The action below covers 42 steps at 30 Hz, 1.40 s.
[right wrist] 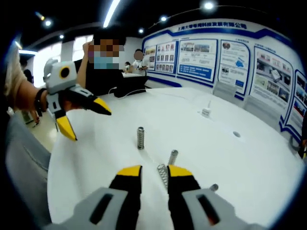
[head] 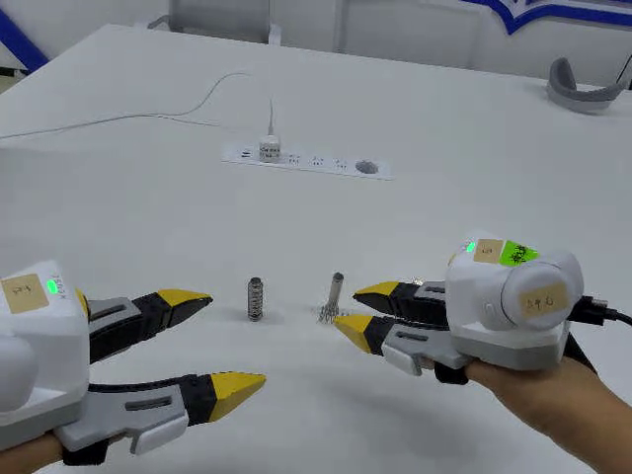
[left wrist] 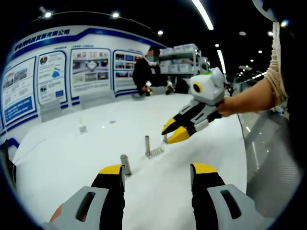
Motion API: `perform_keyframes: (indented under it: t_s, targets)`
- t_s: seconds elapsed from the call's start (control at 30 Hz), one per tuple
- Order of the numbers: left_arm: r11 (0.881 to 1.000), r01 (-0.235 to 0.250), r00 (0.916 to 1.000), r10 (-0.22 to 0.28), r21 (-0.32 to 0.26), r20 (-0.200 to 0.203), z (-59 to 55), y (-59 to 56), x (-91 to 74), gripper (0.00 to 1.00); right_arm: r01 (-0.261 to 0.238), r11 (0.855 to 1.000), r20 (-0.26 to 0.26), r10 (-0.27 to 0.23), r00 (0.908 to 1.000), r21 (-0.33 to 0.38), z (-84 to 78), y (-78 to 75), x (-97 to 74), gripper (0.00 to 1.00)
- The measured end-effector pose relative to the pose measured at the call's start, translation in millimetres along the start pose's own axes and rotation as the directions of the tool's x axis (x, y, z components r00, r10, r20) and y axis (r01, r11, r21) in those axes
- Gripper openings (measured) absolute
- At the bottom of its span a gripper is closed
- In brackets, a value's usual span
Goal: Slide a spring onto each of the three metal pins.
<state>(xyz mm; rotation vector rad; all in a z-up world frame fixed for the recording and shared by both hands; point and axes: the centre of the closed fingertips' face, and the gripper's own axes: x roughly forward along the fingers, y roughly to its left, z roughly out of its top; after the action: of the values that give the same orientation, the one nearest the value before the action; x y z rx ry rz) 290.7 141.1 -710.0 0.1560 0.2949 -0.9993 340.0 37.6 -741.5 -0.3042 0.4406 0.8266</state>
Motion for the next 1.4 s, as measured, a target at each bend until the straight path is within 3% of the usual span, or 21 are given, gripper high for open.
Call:
perform_keyframes:
  t_s: [0.17,0.57,1.4]
  targets:
    - [1.0,0.002,1.0,-0.002,0.006,-0.003,1.5,-2.4,-0.1,0.56,0.006,1.0,-0.039,-0.005,0.9992,0.019,-16.0,-12.0,6.9,0.21]
    - [1.0,0.003,0.9998,-0.003,0.006,-0.018,-1.5,-7.4,-0.4,0.54,-0.035,0.999,-0.113,0.035,0.993,0.0,-36.1,-13.7,26.0,0.21]
    - [1.0,0.009,0.9994,-0.009,-0.006,-0.033,-10.3,-10.8,-1.5,0.51,-0.085,0.996,-0.172,0.087,0.9813,0.014,-52.3,-9.8,32.7,0.14]
